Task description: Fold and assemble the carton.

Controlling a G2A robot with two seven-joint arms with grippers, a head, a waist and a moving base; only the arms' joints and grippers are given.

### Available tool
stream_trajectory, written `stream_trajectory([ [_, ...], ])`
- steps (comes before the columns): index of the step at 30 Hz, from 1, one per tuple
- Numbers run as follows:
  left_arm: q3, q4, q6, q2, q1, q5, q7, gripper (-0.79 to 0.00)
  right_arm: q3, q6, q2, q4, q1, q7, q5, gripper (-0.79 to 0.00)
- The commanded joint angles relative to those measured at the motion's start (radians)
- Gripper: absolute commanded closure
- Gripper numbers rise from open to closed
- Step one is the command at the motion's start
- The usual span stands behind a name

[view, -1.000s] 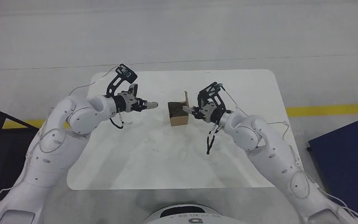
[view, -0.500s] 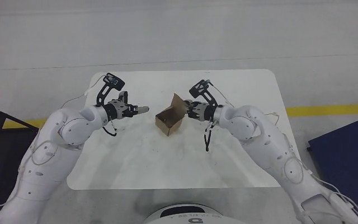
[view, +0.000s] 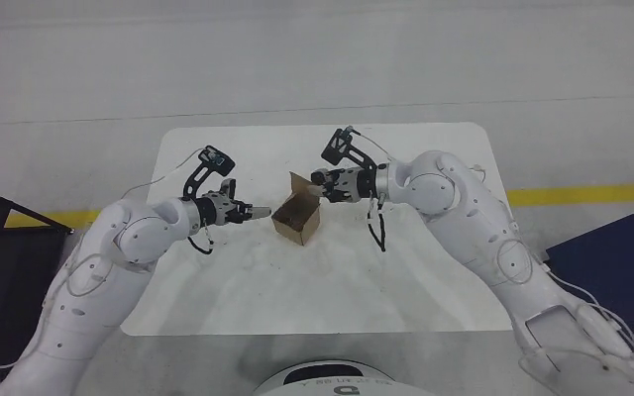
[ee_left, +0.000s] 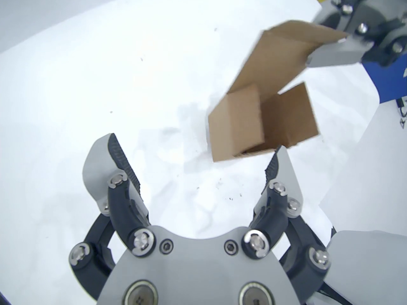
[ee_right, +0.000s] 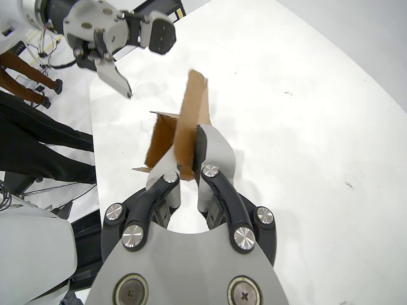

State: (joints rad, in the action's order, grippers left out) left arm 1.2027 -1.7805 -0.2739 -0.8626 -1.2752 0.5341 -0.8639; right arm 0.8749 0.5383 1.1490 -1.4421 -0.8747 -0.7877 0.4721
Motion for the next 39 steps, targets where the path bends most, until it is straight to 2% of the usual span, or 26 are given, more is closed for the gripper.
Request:
stream_trajectory([
  [1, -0.032, 0.017, -0.001, -0.007, 0.021, -0.013, -0.013, -0.785, -0.001, 0.000, 0.002, 0.009, 0.011, 0.007, -0.001, -0.785],
  [6, -0.087, 0.077, 0.003, -0.025, 0.069, -0.049, 0.023, -0.785, 0.019, 0.006, -0.001, 0.009, 0.016, 0.007, -0.004, -0.785],
  [9, -0.068, 0.106, 0.037, -0.029, 0.062, -0.063, 0.096, -0.785, 0.060, -0.004, -0.012, -0.010, -0.009, 0.018, -0.014, -0.785],
  [11, -0.052, 0.103, 0.061, -0.025, 0.050, -0.040, 0.095, -0.785, 0.094, -0.009, -0.023, -0.030, -0.041, 0.018, -0.018, -0.785],
  [13, -0.043, 0.092, 0.074, -0.021, 0.042, -0.010, 0.059, -0.785, 0.124, -0.022, -0.037, -0.051, -0.080, -0.002, 0.017, -0.785],
  [15, -0.047, 0.080, 0.080, -0.019, 0.052, 0.029, -0.002, -0.785, 0.133, -0.045, -0.049, -0.081, -0.115, -0.042, 0.117, -0.785],
  [19, -0.094, 0.097, 0.086, -0.026, 0.103, 0.067, -0.101, -0.785, 0.121, -0.071, -0.058, -0.116, -0.182, -0.040, 0.215, -0.779],
  [26, -0.188, 0.187, 0.069, -0.057, 0.200, 0.051, -0.105, -0.785, 0.062, -0.138, -0.042, -0.117, -0.215, 0.048, 0.247, -0.665],
  [32, -0.234, 0.247, 0.045, -0.076, 0.245, 0.038, -0.095, -0.785, 0.032, -0.185, -0.028, -0.104, -0.204, 0.090, 0.247, -0.665],
  [39, -0.266, 0.283, 0.023, -0.090, 0.265, 0.031, -0.076, -0.785, 0.000, -0.224, -0.012, -0.080, -0.178, 0.097, 0.243, -0.603],
])
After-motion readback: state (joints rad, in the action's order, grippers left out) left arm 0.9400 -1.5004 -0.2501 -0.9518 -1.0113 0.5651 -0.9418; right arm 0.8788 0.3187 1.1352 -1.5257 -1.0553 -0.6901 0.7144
